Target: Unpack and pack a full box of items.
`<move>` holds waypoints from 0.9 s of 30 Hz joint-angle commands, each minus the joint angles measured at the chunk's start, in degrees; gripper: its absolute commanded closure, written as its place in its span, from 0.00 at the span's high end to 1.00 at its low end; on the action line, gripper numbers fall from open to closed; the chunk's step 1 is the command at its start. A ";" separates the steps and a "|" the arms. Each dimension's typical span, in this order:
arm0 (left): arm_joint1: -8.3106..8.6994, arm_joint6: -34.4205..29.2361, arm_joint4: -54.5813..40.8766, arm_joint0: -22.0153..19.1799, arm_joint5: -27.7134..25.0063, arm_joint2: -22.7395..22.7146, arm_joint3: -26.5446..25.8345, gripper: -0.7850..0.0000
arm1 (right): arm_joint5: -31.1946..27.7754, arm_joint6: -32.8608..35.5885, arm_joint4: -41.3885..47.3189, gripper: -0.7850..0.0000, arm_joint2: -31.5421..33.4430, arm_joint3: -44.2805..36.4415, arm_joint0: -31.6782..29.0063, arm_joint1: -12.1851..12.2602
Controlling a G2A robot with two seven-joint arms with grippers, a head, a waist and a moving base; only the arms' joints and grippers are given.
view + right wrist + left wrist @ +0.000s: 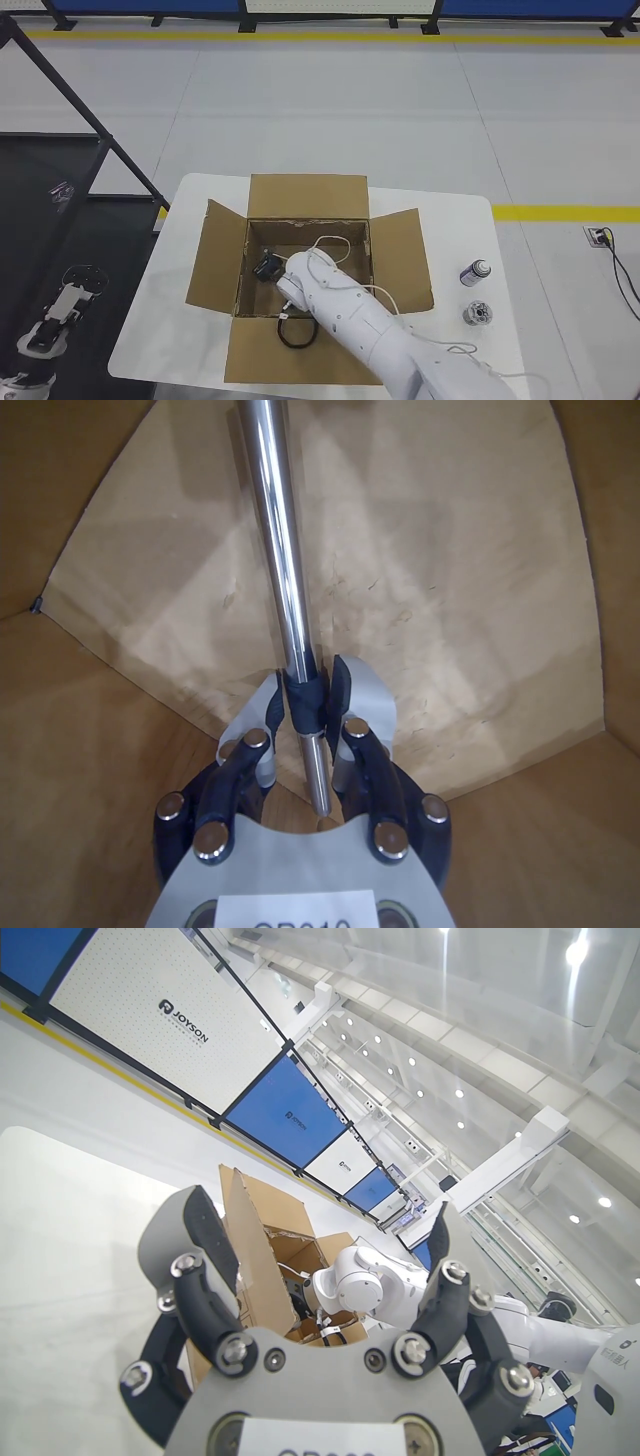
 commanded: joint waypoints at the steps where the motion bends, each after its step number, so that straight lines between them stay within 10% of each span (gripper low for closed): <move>1: 0.01 0.08 -0.01 -0.07 0.00 0.05 0.10 1.00 | -0.13 -0.18 -0.17 0.33 0.07 0.93 0.05 -0.41; 6: 0.03 0.26 0.12 -0.11 -0.12 0.11 0.13 1.00 | 1.36 -0.78 -1.68 0.00 -0.14 2.97 0.12 -1.51; 27: 0.14 0.41 0.84 0.30 0.28 0.10 -1.89 1.00 | -2.08 -0.26 2.11 0.00 6.59 -0.85 6.29 -0.07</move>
